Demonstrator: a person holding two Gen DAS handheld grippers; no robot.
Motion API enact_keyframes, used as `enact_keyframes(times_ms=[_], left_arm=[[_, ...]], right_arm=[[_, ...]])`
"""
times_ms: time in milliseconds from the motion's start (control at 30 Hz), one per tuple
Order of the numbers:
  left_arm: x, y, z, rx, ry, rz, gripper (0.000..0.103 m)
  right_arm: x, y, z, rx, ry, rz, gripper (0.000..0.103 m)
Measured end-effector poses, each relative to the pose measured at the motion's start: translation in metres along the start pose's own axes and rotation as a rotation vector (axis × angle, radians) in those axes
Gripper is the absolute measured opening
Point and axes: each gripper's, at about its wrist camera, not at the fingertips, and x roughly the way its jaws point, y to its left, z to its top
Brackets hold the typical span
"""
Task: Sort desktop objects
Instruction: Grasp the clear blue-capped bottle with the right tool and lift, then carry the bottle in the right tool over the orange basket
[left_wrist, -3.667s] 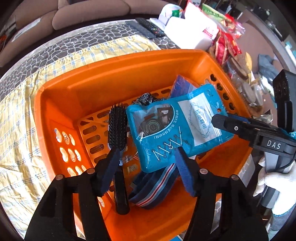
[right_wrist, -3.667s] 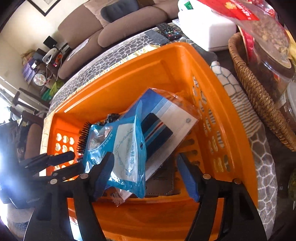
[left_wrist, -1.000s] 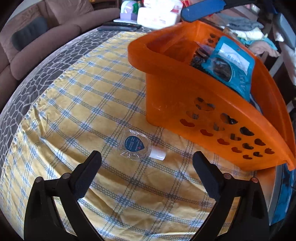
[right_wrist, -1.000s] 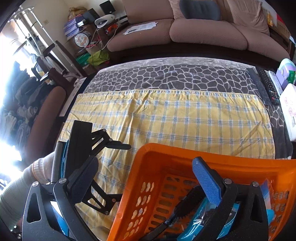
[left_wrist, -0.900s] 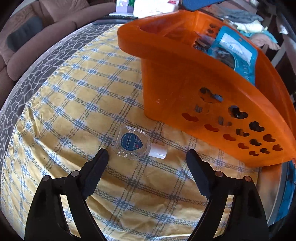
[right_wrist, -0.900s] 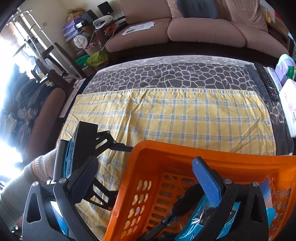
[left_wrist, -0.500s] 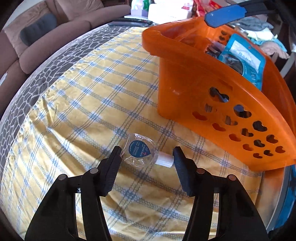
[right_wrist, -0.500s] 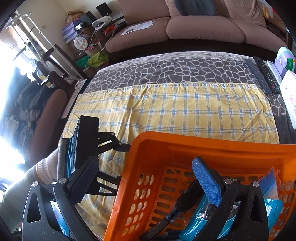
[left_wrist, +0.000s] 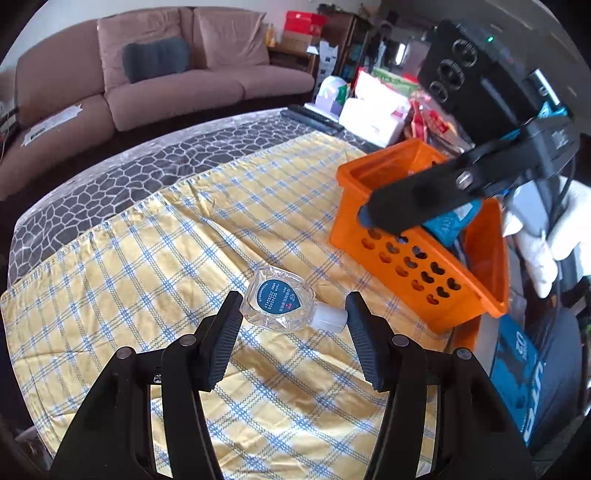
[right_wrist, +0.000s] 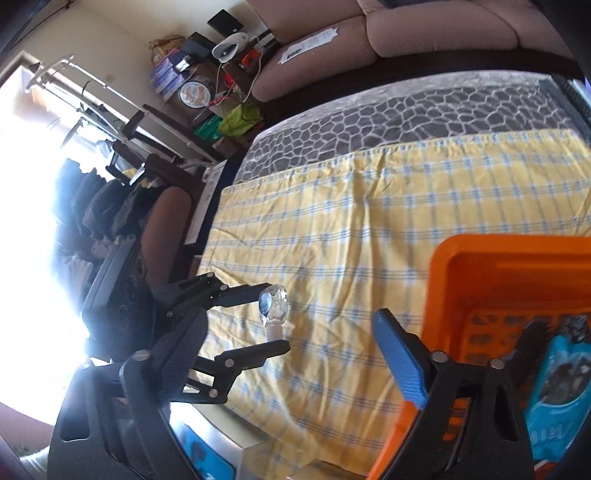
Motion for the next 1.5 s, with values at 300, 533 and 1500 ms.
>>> enact_keyframes(times_ms=[300, 533, 1500], left_arm=[[-0.032, -0.016, 0.008, 0.029, -0.041, -0.011, 0.054], [-0.042, -0.036, 0.014, 0.052, -0.052, -0.017, 0.054], [0.107, -0.233, 0.104, 0.279, 0.145, -0.063, 0.054]], right_arm=[[0.038, 0.021, -0.014, 0.062, 0.064, 0.134, 0.065], [0.029, 0.033, -0.020, 0.038, 0.063, 0.180, 0.038], [-0.153, -0.118, -0.066, 0.149, -0.109, 0.050, 0.028]])
